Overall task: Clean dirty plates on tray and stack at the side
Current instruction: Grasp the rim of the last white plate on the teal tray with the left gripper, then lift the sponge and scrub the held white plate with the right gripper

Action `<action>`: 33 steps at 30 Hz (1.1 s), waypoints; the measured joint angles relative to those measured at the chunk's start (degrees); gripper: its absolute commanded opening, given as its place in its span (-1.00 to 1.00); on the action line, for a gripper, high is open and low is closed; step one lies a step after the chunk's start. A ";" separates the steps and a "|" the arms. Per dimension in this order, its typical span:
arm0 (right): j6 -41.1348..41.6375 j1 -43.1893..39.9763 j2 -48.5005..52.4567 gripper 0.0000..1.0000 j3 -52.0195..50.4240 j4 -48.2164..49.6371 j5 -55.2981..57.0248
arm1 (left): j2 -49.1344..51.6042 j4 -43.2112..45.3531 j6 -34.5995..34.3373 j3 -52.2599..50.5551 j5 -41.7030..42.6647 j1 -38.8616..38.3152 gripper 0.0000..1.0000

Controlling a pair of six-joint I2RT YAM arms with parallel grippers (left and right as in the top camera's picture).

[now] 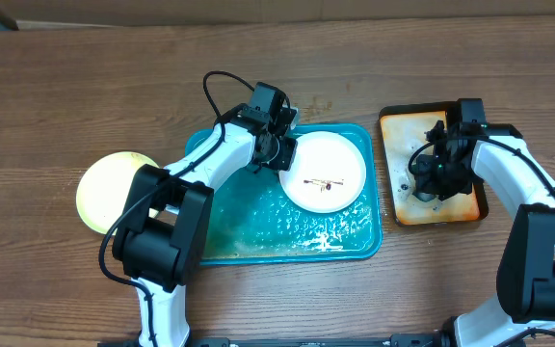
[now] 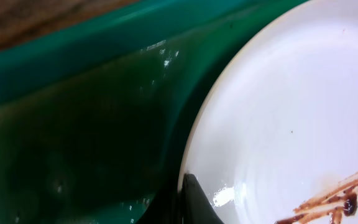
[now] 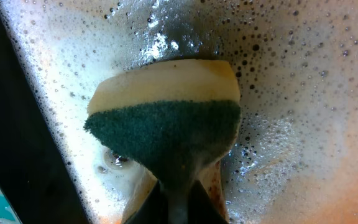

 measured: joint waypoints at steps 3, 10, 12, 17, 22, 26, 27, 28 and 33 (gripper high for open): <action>0.11 0.00 0.00 -0.92 0.00 -0.11 0.00 | -0.35 -3.65 -1.11 0.28 -0.68 0.00 -0.92; 0.61 0.00 -0.11 -0.92 4.61 -6.86 -0.76 | -1.18 -15.56 -9.33 0.48 0.42 0.20 -0.92; 0.96 0.00 -0.81 -0.92 8.00 -8.11 -2.16 | -1.18 -17.31 -10.71 0.48 1.44 0.46 -0.92; 1.38 1.18 -5.11 -0.92 12.61 -9.25 -10.29 | -1.18 -19.69 -12.35 0.24 3.69 0.83 -0.92; 2.45 8.15 -6.43 -0.92 12.24 -9.73 -15.50 | -1.18 -20.06 -13.31 0.02 4.68 0.83 -0.92; 5.84 16.87 -6.43 -0.92 8.68 -5.11 -17.38 | -1.18 -20.09 -13.57 -0.04 4.96 0.83 -0.92; 6.73 18.12 -6.43 -0.92 7.89 -4.07 -17.57 | -1.18 -20.09 -13.60 -0.04 4.96 0.83 -0.92; 7.96 19.69 -6.43 -0.92 6.64 -2.56 -17.70 | -1.18 -20.11 -13.60 -0.07 5.01 0.83 -0.92; 13.40 26.69 -6.32 -0.92 0.52 6.19 -18.16 | -1.18 -20.22 -13.60 -0.07 5.18 0.83 -0.92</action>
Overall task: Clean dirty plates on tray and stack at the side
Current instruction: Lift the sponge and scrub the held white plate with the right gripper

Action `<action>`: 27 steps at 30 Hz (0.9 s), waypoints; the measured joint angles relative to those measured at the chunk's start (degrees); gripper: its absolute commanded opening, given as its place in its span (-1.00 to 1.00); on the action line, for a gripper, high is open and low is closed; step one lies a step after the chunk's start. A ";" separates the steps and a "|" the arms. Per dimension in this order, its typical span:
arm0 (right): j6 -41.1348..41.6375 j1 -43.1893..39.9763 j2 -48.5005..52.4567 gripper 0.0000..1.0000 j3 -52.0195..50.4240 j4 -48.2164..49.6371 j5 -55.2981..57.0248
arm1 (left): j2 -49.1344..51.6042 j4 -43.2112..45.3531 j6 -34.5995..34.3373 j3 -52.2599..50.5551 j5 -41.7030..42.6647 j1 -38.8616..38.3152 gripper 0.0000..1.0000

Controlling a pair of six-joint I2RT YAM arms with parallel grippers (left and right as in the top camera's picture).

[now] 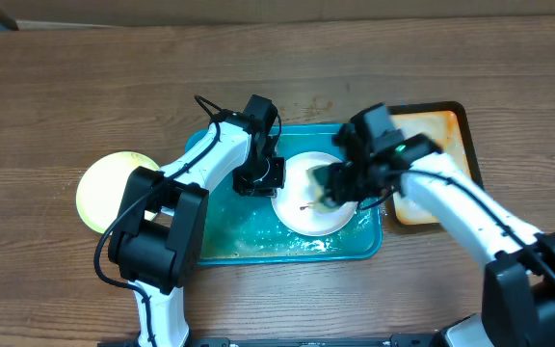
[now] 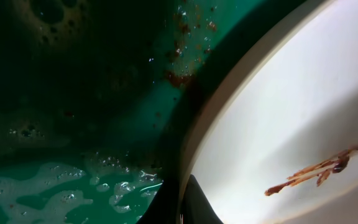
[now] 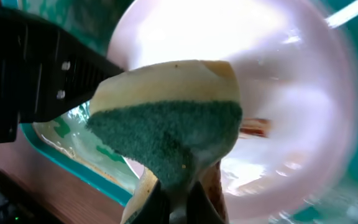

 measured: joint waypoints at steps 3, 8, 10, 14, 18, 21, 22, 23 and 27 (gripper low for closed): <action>2.03 4.07 0.87 -0.92 -2.01 4.17 0.13 | 0.00 0.00 0.00 0.00 0.00 -0.02 -0.92; 6.10 9.44 4.61 -0.92 -2.19 9.79 2.56 | 0.00 0.00 0.00 0.00 0.07 0.00 -0.92; 7.41 10.67 6.34 -0.92 -2.19 11.61 3.32 | 0.00 -0.02 0.00 0.00 0.20 0.00 -0.92; 10.80 11.34 8.72 -0.92 -2.21 12.20 5.95 | 0.00 -0.02 0.00 0.00 0.28 0.00 -0.92; 13.33 11.34 9.33 -0.92 -2.21 12.50 9.22 | 0.00 0.00 -0.02 0.00 0.39 -0.02 -0.92; 14.95 11.37 9.35 -0.93 -2.19 11.78 12.28 | 0.00 -0.04 -0.04 0.00 0.39 -0.02 -0.92; 16.02 11.34 9.35 -0.93 -2.19 11.04 13.92 | 0.02 -0.17 -0.04 0.00 0.39 -0.02 -0.92; 16.74 11.34 9.35 -0.92 -2.19 10.67 15.02 | 0.02 -0.24 -0.09 0.00 0.42 -0.02 -0.92; 18.25 10.93 9.31 -0.93 -2.01 9.14 18.86 | 0.11 -0.55 -0.22 0.00 0.42 -0.02 -0.92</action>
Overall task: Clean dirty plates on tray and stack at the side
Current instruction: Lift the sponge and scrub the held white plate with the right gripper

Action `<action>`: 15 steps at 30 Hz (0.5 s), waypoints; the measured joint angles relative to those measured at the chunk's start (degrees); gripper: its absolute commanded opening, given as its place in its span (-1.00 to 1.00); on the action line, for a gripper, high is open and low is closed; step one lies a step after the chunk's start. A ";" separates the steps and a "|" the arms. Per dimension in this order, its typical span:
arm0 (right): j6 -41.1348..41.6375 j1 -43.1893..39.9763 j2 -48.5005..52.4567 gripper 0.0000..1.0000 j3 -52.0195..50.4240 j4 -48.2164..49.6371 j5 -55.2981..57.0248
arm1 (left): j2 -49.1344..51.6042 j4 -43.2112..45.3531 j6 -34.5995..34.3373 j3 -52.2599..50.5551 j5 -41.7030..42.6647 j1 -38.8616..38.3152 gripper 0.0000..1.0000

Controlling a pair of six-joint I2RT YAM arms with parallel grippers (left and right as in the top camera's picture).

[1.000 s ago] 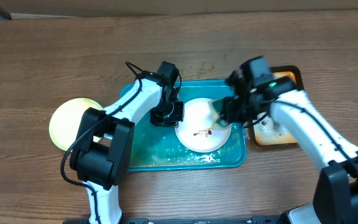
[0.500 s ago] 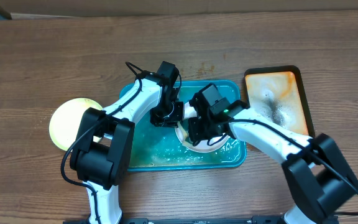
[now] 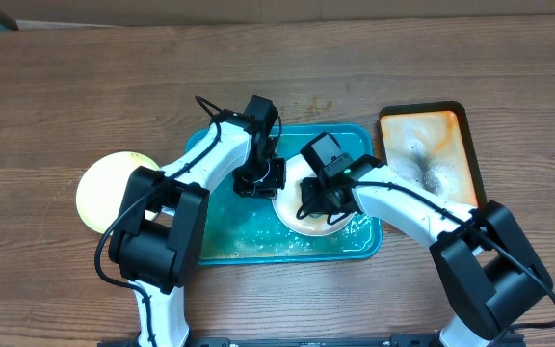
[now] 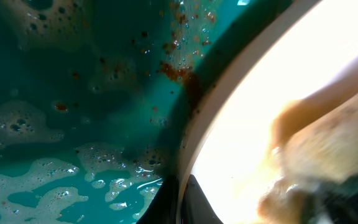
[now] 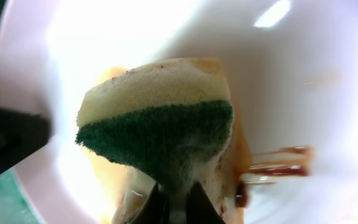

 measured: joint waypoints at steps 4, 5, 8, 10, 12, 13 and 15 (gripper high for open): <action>-4.72 -1.33 0.00 -0.93 0.17 -1.11 1.90 | 0.00 -0.09 0.00 0.00 0.00 0.00 -0.92; -7.63 -1.62 0.00 -0.93 0.20 -1.29 2.21 | 0.00 -0.11 0.00 0.00 0.00 0.00 -0.92; -15.43 -1.73 0.00 -0.92 0.26 -1.42 4.07 | 0.00 -0.11 0.00 0.00 0.00 0.00 -0.92; -18.36 -1.73 0.00 -0.92 0.26 -0.92 6.93 | 0.00 -0.13 0.00 0.00 0.00 0.00 -0.92; -20.39 -1.73 0.00 -0.92 0.26 -0.07 10.62 | 0.00 -0.13 0.00 0.00 0.02 0.00 -0.92; -21.20 -1.73 0.00 -0.92 0.22 0.59 12.41 | 0.00 -0.13 0.00 0.00 0.02 0.00 -0.92; -23.10 -1.79 0.02 -0.92 0.09 2.71 15.87 | 0.00 -0.15 0.00 0.00 0.02 0.00 -0.92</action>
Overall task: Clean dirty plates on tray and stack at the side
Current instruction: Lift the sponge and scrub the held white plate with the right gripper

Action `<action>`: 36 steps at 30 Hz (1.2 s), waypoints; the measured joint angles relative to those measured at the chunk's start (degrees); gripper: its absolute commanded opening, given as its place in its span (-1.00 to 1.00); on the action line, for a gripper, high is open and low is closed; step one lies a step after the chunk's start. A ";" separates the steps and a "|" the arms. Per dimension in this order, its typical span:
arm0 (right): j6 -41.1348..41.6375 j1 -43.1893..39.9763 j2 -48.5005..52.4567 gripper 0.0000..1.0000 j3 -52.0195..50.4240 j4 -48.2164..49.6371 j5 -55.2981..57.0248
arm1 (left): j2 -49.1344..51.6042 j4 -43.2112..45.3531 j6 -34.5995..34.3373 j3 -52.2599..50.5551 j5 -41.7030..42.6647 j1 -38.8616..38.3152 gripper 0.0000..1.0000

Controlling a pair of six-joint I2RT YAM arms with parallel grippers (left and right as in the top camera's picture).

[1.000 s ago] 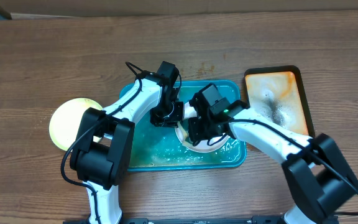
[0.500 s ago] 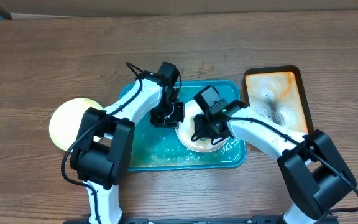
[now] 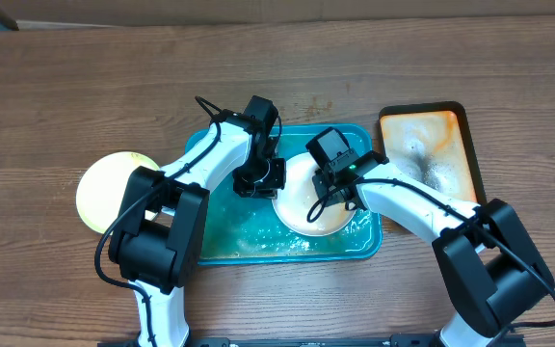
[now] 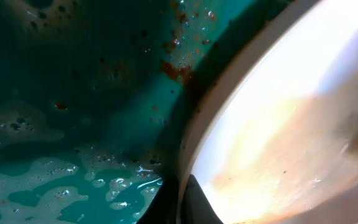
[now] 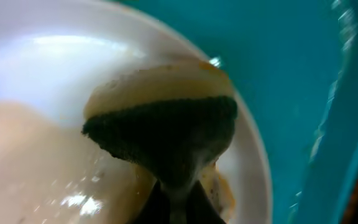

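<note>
A white plate (image 3: pixel 308 214) smeared with brownish soapy film lies in the teal tray (image 3: pixel 249 241). My left gripper (image 4: pixel 180 202) is shut on the plate's left rim (image 4: pixel 194 137), one finger on each side of it. Over the plate's right half, my right gripper (image 5: pixel 178 196) is shut on a yellow and green sponge (image 5: pixel 163 121) and presses it onto the plate's face (image 5: pixel 36 162). The overhead view has the right gripper (image 3: pixel 338 188) inside the plate, with the left gripper (image 3: pixel 266 178) at its edge.
A pale yellow plate (image 3: pixel 104 188) lies on the wood left of the tray. A foamy orange-rimmed pan (image 3: pixel 430 159) stands right of the tray. Soapy water and brown specks (image 4: pixel 176 68) cover the tray's floor.
My right gripper has moved the sponge from the plate's left middle toward its right rim. The brown streaks are gone and a tan soapy film now covers the plate. My left gripper is unchanged.
First my right gripper held the sponge in the foamy pan while the left gripped the streaked plate at the tray's far right. Then the plate lay nearer the tray's middle with the sponge over it. Then the sponge was on the streaks, and now the plate is smeared.
</note>
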 measured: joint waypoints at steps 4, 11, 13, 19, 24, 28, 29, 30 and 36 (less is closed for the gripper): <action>-2.97 -0.26 0.17 -0.92 -0.15 2.54 2.58 | 0.00 0.00 0.00 0.00 0.00 0.00 -0.92; -9.68 -0.87 0.02 -0.92 0.37 -4.28 -9.86 | 0.00 -0.68 0.00 0.00 -0.07 0.00 -0.92; -10.21 -0.90 -0.13 -0.92 0.70 -8.24 -13.00 | 0.00 -0.70 0.00 0.00 -0.07 0.00 -0.92; -6.80 -0.90 -0.28 -0.92 0.81 -13.11 -16.57 | 0.00 -0.76 -0.02 0.00 -0.04 0.00 -0.92; -1.88 -0.70 -0.28 -0.91 0.37 -7.65 -13.03 | 0.00 -0.76 -0.02 0.00 -0.07 0.00 -0.92; 1.75 -0.48 -0.15 -0.84 0.00 0.37 -5.33 | 0.00 -0.81 -0.79 0.00 -0.07 0.07 -0.92; 2.25 -0.48 -0.07 -0.83 -0.13 2.14 -3.19 | 0.00 -0.81 -0.87 0.00 -0.07 0.07 -0.92; 2.60 -0.52 0.02 -0.83 -0.15 3.13 -1.81 | 0.00 -0.81 -1.03 0.00 -0.07 0.07 -0.92; 3.78 -0.50 0.33 -0.85 -0.15 3.45 3.30 | 0.00 -0.81 -1.07 0.00 -0.07 0.07 -0.92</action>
